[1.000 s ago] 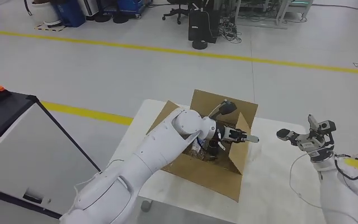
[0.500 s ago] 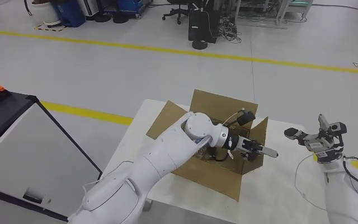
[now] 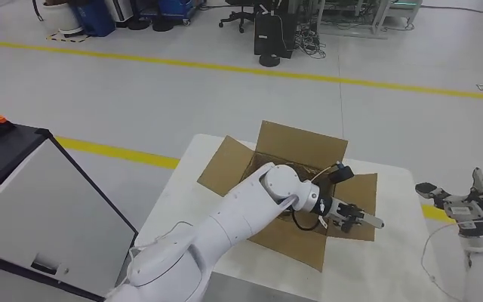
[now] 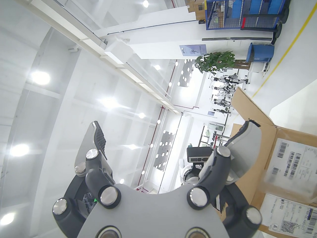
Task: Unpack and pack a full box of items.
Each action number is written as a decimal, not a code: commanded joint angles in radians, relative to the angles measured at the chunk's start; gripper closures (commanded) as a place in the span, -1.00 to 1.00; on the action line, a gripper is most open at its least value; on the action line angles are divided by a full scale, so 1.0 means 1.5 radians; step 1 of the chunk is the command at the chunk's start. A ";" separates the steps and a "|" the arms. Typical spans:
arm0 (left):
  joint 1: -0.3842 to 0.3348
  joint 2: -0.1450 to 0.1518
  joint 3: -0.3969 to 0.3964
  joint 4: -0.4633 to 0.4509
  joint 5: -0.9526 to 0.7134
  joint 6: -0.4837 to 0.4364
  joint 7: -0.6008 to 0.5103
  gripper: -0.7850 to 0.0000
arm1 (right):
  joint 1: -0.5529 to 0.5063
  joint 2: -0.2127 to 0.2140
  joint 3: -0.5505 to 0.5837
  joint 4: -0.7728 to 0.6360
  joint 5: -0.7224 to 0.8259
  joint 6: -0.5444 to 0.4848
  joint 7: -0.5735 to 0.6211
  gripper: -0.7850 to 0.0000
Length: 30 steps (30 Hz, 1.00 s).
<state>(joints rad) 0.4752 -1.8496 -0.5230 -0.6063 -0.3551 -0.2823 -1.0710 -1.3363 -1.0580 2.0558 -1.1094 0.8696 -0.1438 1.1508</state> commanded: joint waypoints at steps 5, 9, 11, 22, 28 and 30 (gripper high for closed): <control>-0.011 -0.028 0.025 0.053 0.033 0.021 0.039 -1.00 | -0.009 0.001 -0.003 -0.007 0.003 0.000 -0.005 -1.00; -0.022 -0.042 0.036 0.086 0.065 0.033 0.070 -1.00 | -0.010 0.001 -0.010 -0.006 0.003 0.003 -0.003 -1.00; -0.024 -0.048 0.041 0.096 0.080 0.039 0.090 -1.00 | -0.009 0.002 -0.012 -0.005 0.003 0.004 -0.003 -1.00; -0.071 -0.053 -0.006 0.102 0.055 0.011 0.083 -1.00 | 0.003 0.004 -0.034 0.003 -0.007 0.007 -0.005 -1.00; -0.111 -0.029 -0.021 0.109 0.136 0.004 0.124 -1.00 | 0.017 0.004 -0.054 0.003 -0.014 0.009 -0.005 -1.00; -0.120 -0.020 -0.019 0.116 0.180 0.018 0.158 -1.00 | 0.020 0.004 -0.060 0.003 -0.016 0.009 -0.005 -1.00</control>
<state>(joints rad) 0.3011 -1.8875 -0.5533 -0.4381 -0.1282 -0.2694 -0.8669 -1.3084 -1.0516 1.9702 -1.1049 0.8473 -0.1306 1.1434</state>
